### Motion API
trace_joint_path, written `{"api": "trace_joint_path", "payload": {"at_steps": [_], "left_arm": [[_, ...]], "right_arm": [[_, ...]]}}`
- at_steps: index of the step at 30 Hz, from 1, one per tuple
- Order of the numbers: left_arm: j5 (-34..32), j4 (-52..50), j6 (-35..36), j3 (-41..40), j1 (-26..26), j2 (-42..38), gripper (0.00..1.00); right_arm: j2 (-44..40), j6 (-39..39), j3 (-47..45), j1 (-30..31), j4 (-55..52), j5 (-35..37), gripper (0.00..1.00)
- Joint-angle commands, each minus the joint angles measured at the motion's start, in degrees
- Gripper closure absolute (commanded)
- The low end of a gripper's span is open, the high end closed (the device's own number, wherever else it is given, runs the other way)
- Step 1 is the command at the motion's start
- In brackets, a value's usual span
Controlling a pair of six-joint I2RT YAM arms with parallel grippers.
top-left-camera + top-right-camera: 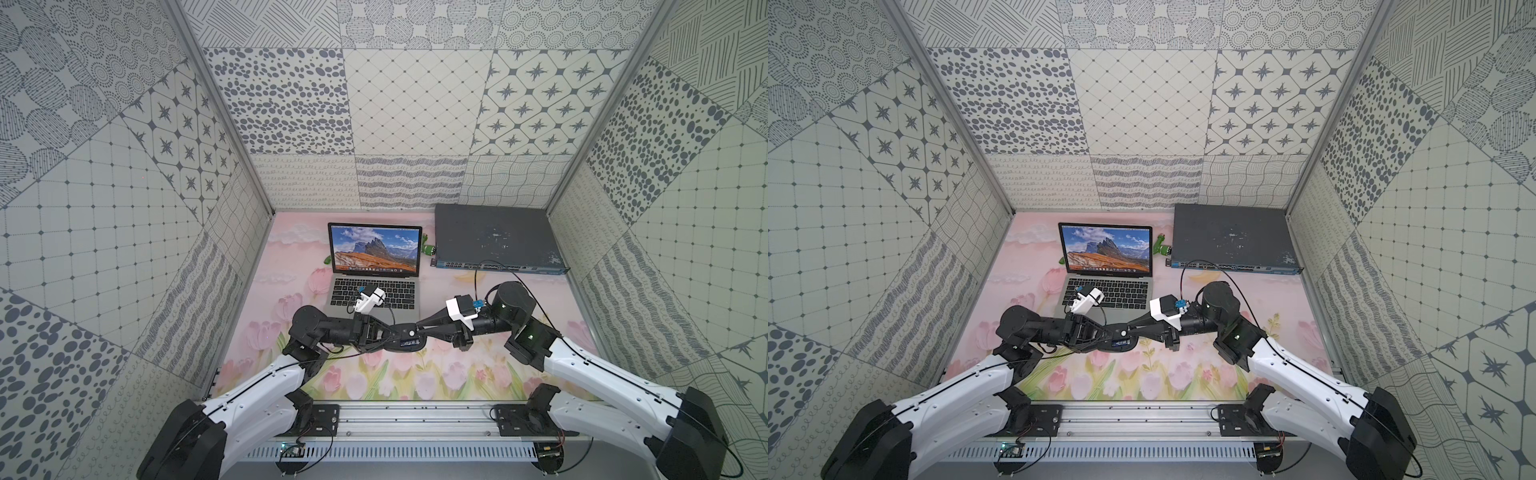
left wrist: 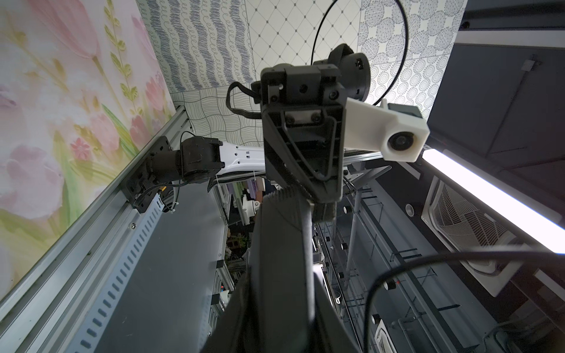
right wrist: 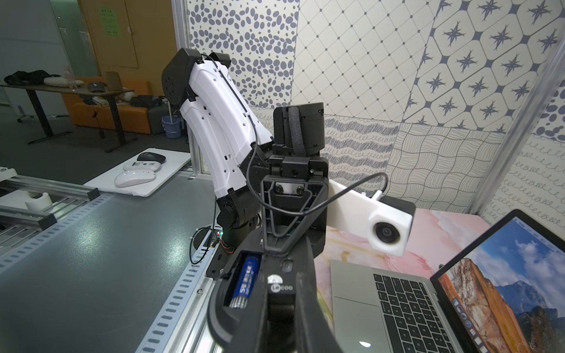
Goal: Remove the wireless mouse receiver from the laptop
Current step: Insert the USB plug into the mouse.
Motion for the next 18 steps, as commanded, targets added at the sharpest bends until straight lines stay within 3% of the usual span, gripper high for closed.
{"api": "trace_joint_path", "payload": {"at_steps": [1,8,18], "left_arm": [[1.0,6.0,2.0,0.7,0.2,-0.5,0.79],[1.0,6.1,2.0,0.5,0.2,-0.5,0.78],[1.1,6.0,2.6,0.2,0.2,-0.1,0.78]], "right_arm": [[0.0,-0.9,0.5,0.0,-4.3,0.8,0.95],[0.2,-0.6,1.0,0.0,-4.9,1.4,0.74],[-1.7,0.8,1.3,0.0,-4.2,2.2,0.51]]}}
